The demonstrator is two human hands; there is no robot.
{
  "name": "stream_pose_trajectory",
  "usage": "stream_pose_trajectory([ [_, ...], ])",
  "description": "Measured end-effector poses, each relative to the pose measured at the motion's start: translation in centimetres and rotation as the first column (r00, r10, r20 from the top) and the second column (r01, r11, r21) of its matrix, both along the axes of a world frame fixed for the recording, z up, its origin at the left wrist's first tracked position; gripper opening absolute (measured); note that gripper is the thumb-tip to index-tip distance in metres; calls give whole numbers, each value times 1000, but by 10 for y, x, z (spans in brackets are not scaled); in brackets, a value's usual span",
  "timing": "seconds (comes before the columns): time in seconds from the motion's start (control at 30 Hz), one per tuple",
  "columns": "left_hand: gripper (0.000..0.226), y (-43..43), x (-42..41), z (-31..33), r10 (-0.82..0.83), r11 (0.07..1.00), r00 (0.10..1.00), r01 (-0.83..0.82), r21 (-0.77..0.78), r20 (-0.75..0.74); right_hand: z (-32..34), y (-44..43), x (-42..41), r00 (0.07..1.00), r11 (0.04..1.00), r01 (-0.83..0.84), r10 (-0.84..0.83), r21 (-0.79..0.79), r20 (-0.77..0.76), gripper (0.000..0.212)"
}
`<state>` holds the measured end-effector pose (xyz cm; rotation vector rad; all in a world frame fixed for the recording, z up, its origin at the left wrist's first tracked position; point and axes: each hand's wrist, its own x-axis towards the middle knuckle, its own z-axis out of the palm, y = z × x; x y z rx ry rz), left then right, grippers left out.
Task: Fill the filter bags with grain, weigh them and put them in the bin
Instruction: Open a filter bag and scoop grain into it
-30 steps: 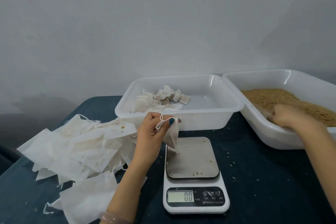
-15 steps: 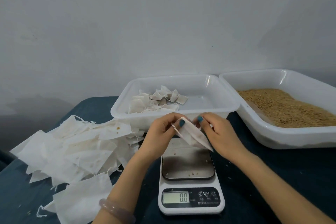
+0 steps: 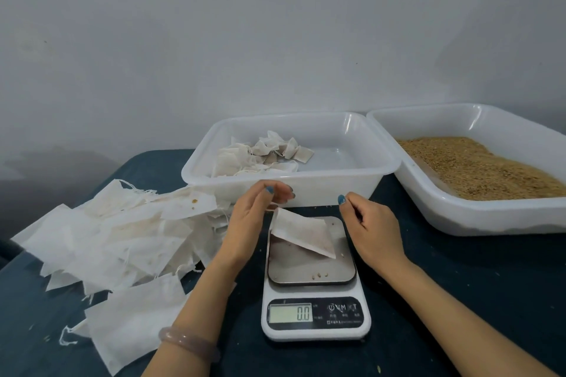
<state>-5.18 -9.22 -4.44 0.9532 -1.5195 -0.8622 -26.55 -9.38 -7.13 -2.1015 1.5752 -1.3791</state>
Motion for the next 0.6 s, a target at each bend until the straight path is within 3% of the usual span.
stream_pose_trajectory([
  [0.23,43,-2,1,-2,143,990,988,-144,-13,-56,-4,-2,-5,1000,1000,27,-27,-12,-14,47],
  [0.43,37,-1,1,-2,142,990,989,-141,14,-36,-6,-3,-6,998,999,48,-49,-20,-31,49],
  [0.5,38,-1,4,-2,126,992,992,-126,1,26,-7,-2,-6,998,999,38,-39,-22,-38,49],
  [0.6,44,0,11,-2,154,988,955,-155,-17,252,-6,-2,-5,999,999,21,-23,-32,-41,48],
])
